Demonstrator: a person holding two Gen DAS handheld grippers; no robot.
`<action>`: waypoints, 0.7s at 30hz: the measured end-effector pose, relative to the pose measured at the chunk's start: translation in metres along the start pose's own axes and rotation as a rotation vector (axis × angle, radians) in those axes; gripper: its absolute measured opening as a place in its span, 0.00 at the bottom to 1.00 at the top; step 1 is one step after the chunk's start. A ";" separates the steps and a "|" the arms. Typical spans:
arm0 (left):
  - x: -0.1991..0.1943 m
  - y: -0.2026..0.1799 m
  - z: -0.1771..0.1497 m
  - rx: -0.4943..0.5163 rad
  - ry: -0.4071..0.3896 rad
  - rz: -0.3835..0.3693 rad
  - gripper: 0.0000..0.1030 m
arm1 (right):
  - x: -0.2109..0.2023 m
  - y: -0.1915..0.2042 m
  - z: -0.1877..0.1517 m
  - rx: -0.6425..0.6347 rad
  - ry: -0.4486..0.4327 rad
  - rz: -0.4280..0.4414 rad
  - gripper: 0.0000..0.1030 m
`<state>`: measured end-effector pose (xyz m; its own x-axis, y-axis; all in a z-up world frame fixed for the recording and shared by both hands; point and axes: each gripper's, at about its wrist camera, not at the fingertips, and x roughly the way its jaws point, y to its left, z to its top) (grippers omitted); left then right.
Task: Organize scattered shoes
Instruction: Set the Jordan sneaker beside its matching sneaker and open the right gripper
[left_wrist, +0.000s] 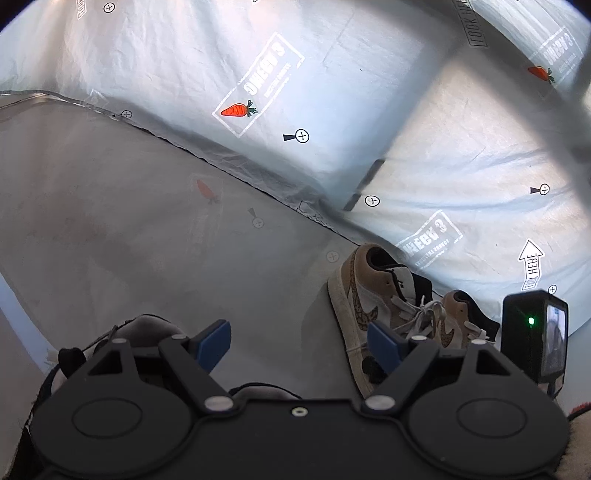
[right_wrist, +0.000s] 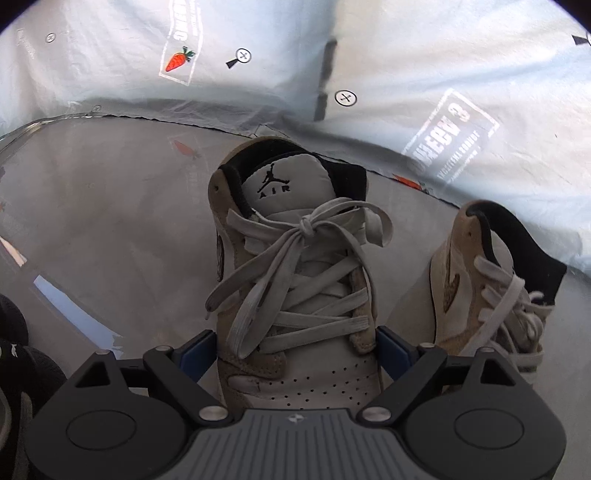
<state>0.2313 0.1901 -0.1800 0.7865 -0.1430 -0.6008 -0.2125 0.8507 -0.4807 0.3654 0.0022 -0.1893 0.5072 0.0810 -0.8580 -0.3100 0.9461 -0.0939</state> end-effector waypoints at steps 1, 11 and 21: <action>-0.001 0.000 0.000 -0.002 -0.002 -0.001 0.79 | 0.002 0.001 0.004 0.041 0.017 -0.013 0.88; -0.004 0.004 0.003 -0.024 -0.018 -0.007 0.79 | 0.001 -0.005 0.009 0.256 0.075 0.040 0.82; -0.005 -0.003 0.003 -0.010 -0.012 -0.034 0.79 | -0.008 0.006 -0.012 0.139 0.068 0.097 0.81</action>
<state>0.2294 0.1899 -0.1737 0.8000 -0.1662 -0.5765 -0.1912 0.8402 -0.5075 0.3498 0.0035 -0.1888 0.4233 0.1573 -0.8922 -0.2380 0.9695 0.0580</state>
